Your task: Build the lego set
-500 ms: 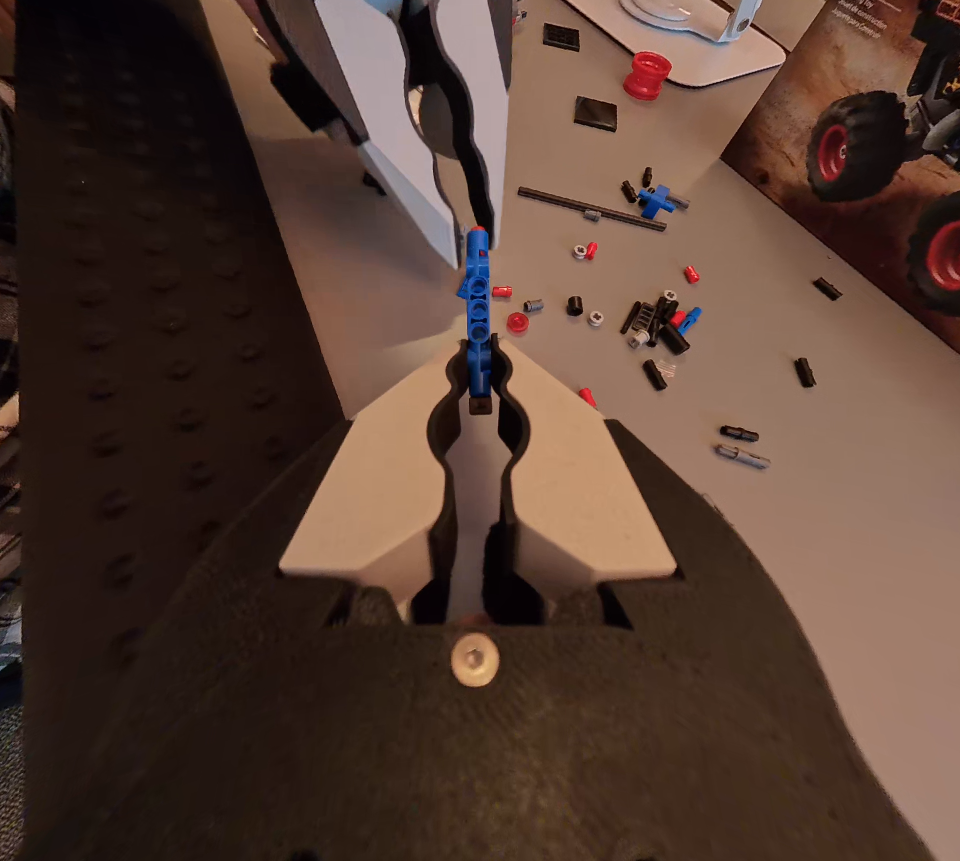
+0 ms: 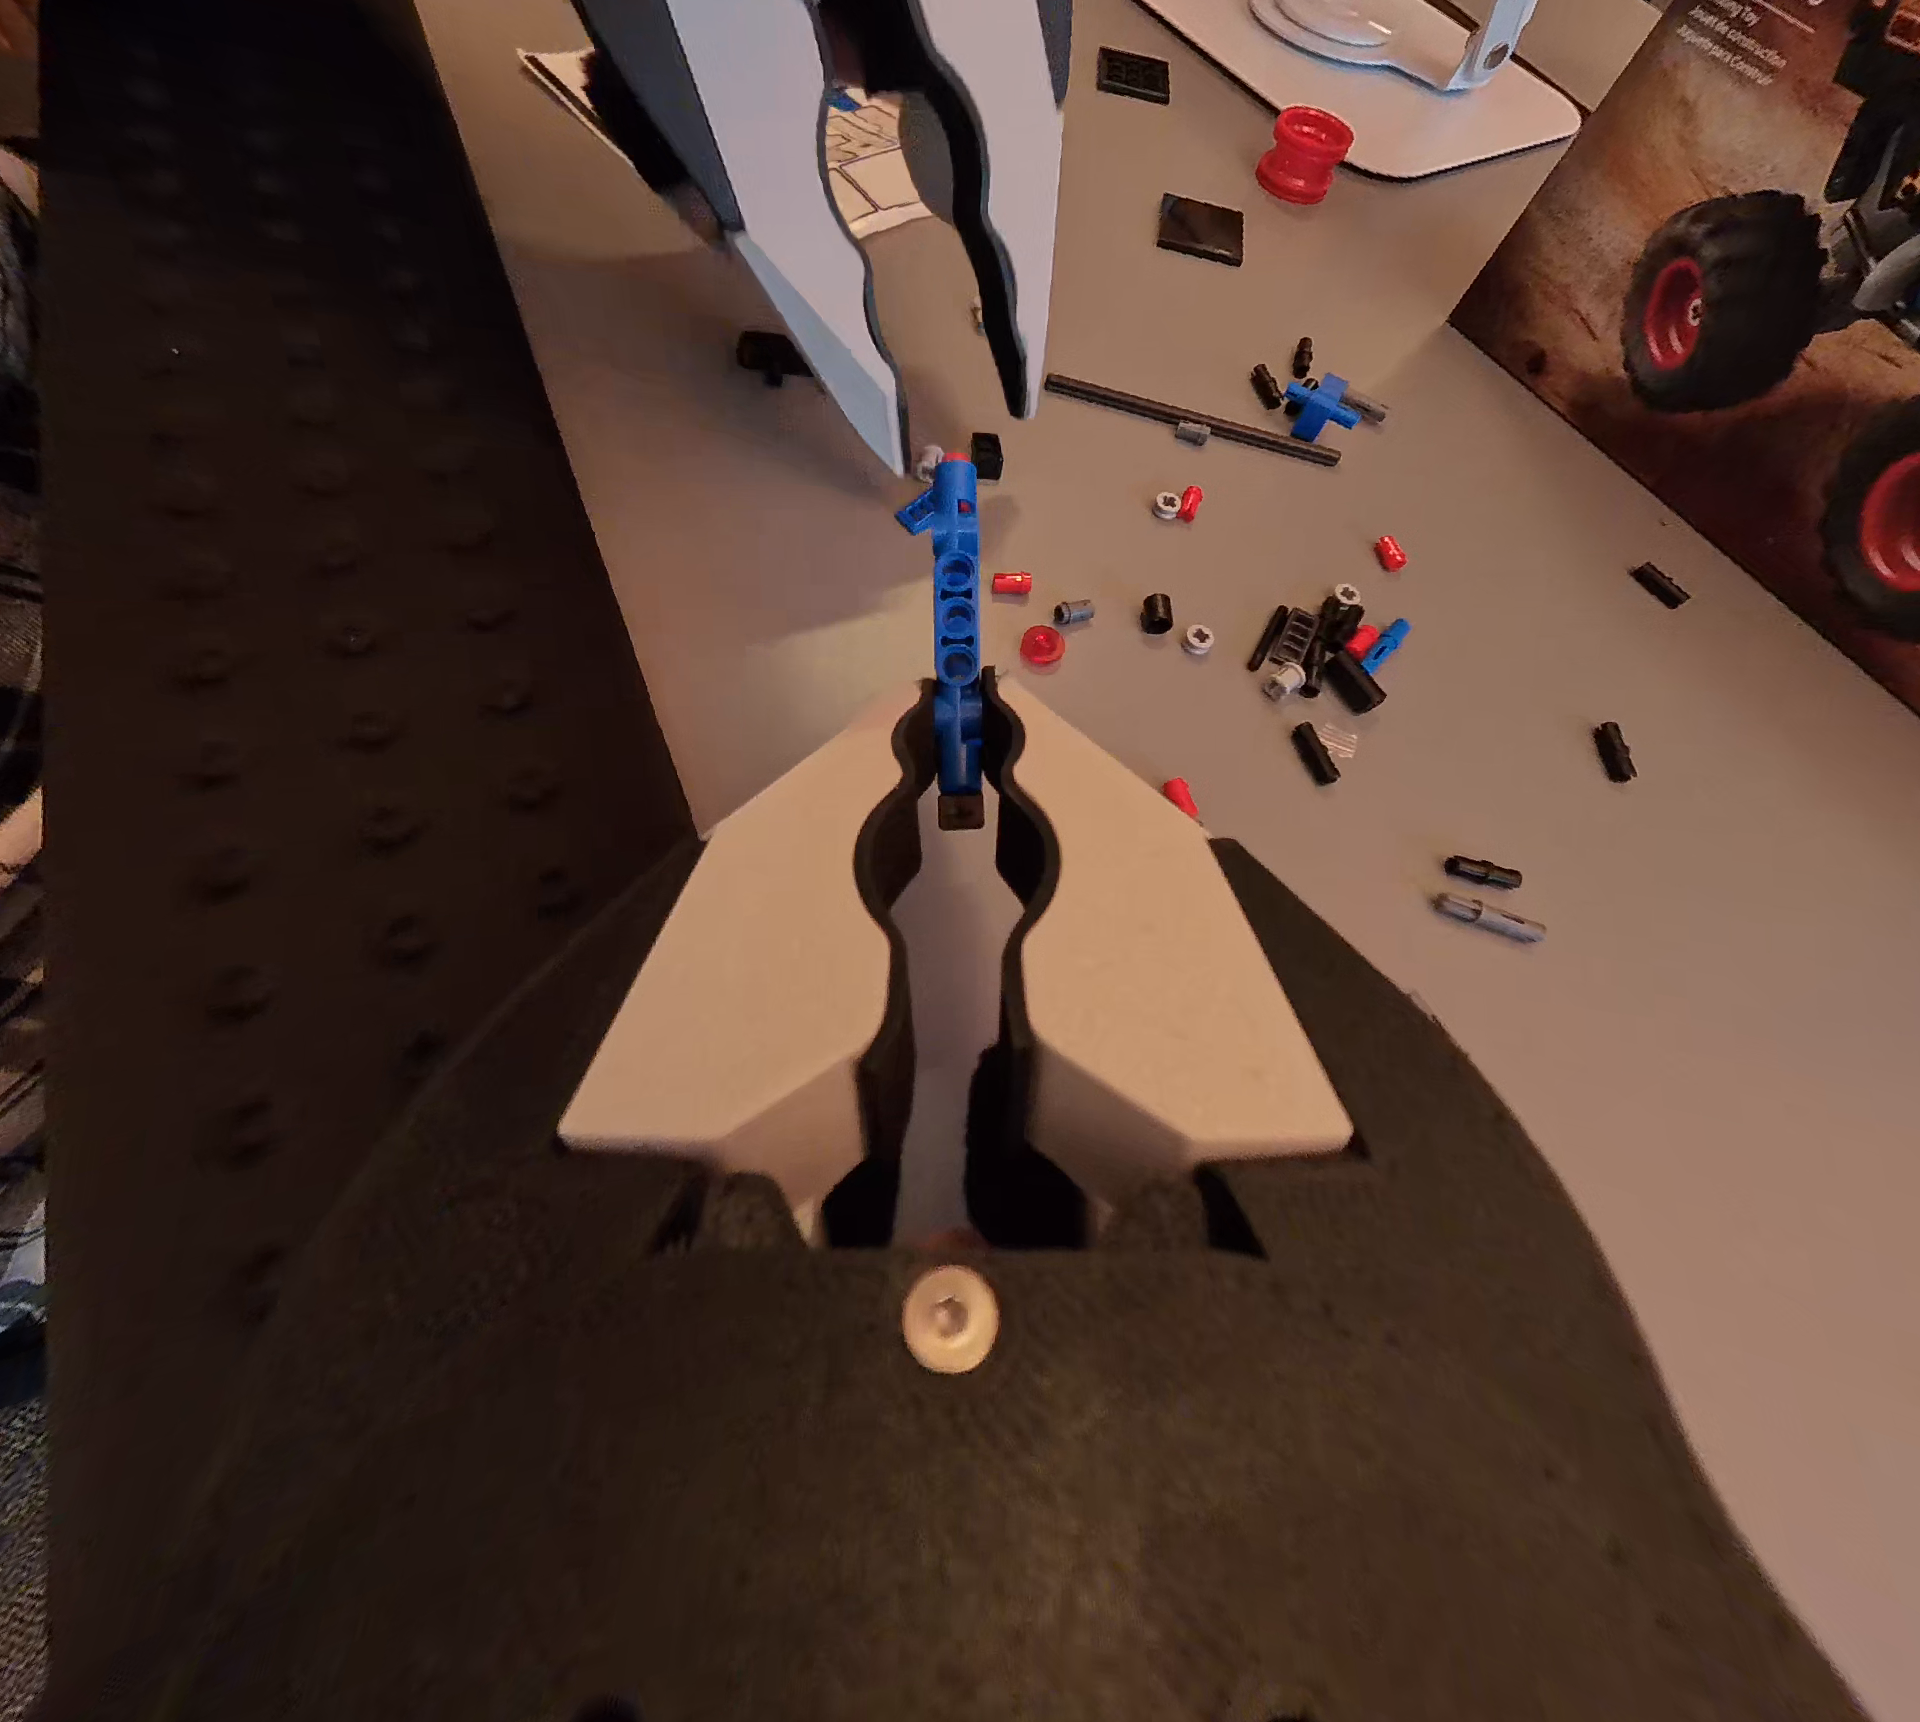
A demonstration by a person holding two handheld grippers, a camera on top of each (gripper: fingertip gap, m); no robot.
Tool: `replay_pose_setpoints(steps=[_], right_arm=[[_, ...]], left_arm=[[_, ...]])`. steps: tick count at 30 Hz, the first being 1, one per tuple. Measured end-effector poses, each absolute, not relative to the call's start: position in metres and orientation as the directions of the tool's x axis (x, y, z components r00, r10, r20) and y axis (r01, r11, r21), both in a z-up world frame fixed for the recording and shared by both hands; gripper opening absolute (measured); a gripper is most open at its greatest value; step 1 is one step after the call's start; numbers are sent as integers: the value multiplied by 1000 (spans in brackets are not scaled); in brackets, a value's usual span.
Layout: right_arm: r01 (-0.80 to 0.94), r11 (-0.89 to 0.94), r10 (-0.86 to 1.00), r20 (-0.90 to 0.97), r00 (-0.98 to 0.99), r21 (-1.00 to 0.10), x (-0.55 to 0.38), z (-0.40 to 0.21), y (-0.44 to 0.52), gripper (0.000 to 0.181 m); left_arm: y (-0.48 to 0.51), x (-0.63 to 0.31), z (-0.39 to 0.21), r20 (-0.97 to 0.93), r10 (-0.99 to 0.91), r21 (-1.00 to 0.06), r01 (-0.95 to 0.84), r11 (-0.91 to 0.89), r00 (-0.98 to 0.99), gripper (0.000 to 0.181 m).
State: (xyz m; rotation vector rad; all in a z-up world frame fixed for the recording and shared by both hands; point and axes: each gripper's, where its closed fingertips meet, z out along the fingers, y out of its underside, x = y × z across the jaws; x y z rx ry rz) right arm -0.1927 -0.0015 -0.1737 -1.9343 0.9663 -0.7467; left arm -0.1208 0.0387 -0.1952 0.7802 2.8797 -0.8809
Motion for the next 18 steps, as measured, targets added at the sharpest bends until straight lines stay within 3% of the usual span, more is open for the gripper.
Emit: replay_pose_setpoints(steps=[8, 15, 18], right_arm=[[-355, -370, -836, 141, 530, -858, -192, -176, -1, 6], [-351, -374, -834, 146, 532, -858, -193, -176, 0, 5], [-353, -374, -834, 145, 533, -858, -193, -176, 0, 5]], left_arm=[[44, -138, -205, -73, 334, -533, 320, 783, -940, 15], [35, -138, -210, -75, 298, -538, 290, 791, -952, 26], [30, -139, -211, -74, 306, -538, 296, 789, -949, 21]])
